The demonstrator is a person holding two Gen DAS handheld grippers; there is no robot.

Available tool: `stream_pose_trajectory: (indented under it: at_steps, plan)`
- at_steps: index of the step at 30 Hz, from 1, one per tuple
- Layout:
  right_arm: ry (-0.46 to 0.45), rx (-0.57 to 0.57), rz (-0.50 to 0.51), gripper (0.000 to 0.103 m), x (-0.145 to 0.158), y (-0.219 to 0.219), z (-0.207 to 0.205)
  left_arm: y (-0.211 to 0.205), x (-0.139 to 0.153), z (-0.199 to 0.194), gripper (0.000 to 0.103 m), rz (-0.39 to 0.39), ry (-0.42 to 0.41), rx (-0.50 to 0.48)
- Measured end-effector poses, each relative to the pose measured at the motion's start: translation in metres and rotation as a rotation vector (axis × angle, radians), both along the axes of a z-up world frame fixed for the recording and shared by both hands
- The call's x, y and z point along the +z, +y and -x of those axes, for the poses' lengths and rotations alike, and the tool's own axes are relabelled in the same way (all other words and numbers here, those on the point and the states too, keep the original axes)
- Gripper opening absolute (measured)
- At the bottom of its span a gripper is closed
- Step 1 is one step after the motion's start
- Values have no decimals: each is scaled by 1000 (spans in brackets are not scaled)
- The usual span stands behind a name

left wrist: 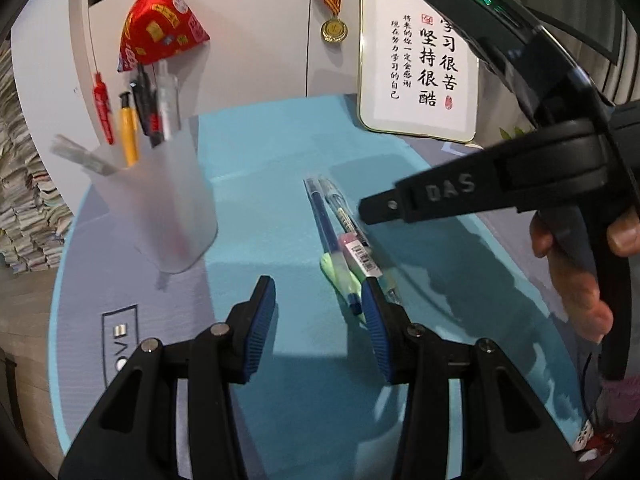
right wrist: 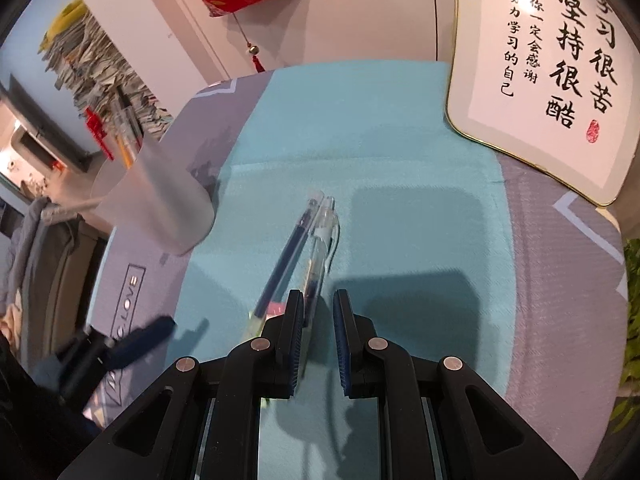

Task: Organize stationery
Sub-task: 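Move both tools back over the blue pen and green highlighter, then grasp the blue pen with the left tool while the right grasps the clear pen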

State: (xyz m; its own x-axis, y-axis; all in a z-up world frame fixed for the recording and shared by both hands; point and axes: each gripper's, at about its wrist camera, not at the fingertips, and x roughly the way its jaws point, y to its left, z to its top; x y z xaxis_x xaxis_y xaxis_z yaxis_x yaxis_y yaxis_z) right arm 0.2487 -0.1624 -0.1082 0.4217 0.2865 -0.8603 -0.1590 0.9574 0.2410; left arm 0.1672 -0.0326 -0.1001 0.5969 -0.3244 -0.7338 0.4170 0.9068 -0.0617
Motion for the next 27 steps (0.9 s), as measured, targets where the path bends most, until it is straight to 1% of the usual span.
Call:
stream_pose_trajectory:
  at_steps: [3,5,6,7,8,9,10,11,12,15,18,20,21,22,23,24,25,26,27]
  plan:
    - [19,10,0,16,-5,7,-7,-3,-5,-6,43,-2,27,-2]
    - [30,13,25,16,-10,11,-10,-3,-10,-10,42,-12,46,5]
    - [34,13,38,16,-12,13,-11,-3,-13,-12,42,-10,59,8]
    - [38,14,47,16,-15,14,-11,0,-14,-14,42,9,63,17]
    - [40,18,43,16,-16,14,-11,3,-15,-15,41,15,72,25]
    - [36,20,44,15,-17,14,-10,6,-16,-16,29,18,80,34]
    - [33,15,56,15,-17,14,-11,8,-18,-18,13,11,93,42]
    - [30,8,64,15,-17,12,-10,10,-19,-19,9,11,106,48]
    - [29,4,62,15,-17,9,-10,15,-21,-20,8,19,117,57]
    - [33,-12,57,14,-17,-3,-5,21,-19,-19,8,30,123,62]
    - [47,0,47,11,-16,-9,5,18,-17,-16,8,5,106,50]
    - [47,21,47,11,-14,-9,14,13,-18,-18,11,-18,92,47]
    - [43,27,54,11,-13,-8,18,10,-19,-19,17,-32,92,48]
    - [38,35,65,11,-12,-7,21,6,-20,-21,26,-45,83,45]
    - [37,39,71,11,-12,-7,23,3,-20,-22,30,-59,74,45]
    - [36,42,75,11,-12,-6,25,-1,-22,-23,41,-76,68,46]
    - [34,44,80,11,-12,-6,26,-5,-23,-24,45,-91,56,41]
    - [33,43,82,11,-12,-6,27,-5,-23,-24,45,-92,45,39]
    - [32,38,81,11,-13,-7,28,-7,-24,-25,43,-85,42,36]
